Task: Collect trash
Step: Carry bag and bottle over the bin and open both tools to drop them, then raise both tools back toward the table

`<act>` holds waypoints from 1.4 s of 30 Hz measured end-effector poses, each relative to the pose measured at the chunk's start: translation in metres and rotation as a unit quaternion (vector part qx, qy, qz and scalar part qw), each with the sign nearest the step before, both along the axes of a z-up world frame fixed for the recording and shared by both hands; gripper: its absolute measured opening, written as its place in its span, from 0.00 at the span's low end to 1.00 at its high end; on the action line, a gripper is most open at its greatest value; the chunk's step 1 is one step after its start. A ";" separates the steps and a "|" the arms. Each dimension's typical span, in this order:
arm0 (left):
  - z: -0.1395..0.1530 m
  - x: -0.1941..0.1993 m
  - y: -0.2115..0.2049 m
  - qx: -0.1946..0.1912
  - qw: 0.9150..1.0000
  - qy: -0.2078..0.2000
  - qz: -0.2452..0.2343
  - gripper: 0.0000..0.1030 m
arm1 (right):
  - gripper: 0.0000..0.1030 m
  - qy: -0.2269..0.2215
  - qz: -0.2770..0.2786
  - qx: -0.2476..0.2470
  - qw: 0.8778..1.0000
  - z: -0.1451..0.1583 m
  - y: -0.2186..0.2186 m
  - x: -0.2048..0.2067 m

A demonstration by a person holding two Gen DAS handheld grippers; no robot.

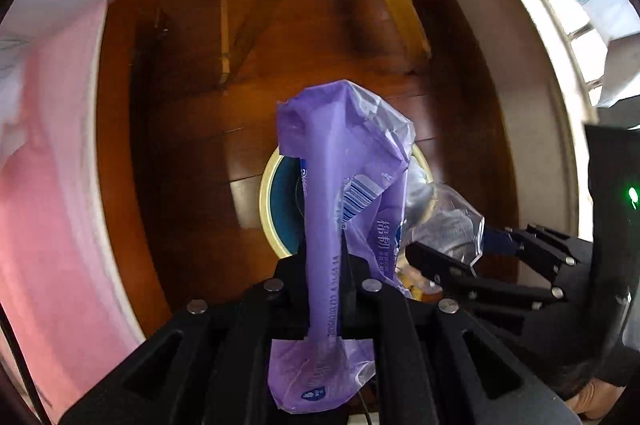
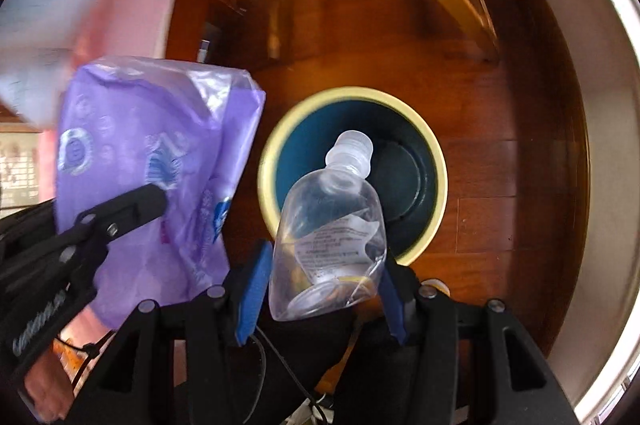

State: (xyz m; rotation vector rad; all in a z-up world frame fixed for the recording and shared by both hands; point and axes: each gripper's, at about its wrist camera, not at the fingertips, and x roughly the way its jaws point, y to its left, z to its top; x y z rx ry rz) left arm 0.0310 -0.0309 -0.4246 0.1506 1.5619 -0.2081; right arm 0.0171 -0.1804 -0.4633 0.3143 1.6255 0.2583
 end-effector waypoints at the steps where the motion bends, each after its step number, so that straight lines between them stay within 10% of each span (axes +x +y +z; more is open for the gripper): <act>1: -0.011 0.003 0.000 0.006 1.000 0.000 -0.006 0.12 | 0.51 0.004 -0.004 -0.007 1.000 -0.012 0.000 0.003; 8: -0.042 0.018 0.013 0.025 1.000 -0.008 0.013 0.80 | 0.75 -0.003 -0.041 -0.029 0.999 -0.057 -0.005 0.008; 25: 0.077 0.005 0.036 0.022 0.996 -0.072 0.039 0.81 | 0.80 -0.065 -0.083 -0.014 0.994 0.050 -0.014 0.000; 42: 0.319 -0.005 0.041 -0.028 0.983 -0.181 0.005 0.81 | 0.80 -0.189 -0.077 0.002 0.979 0.297 -0.025 -0.024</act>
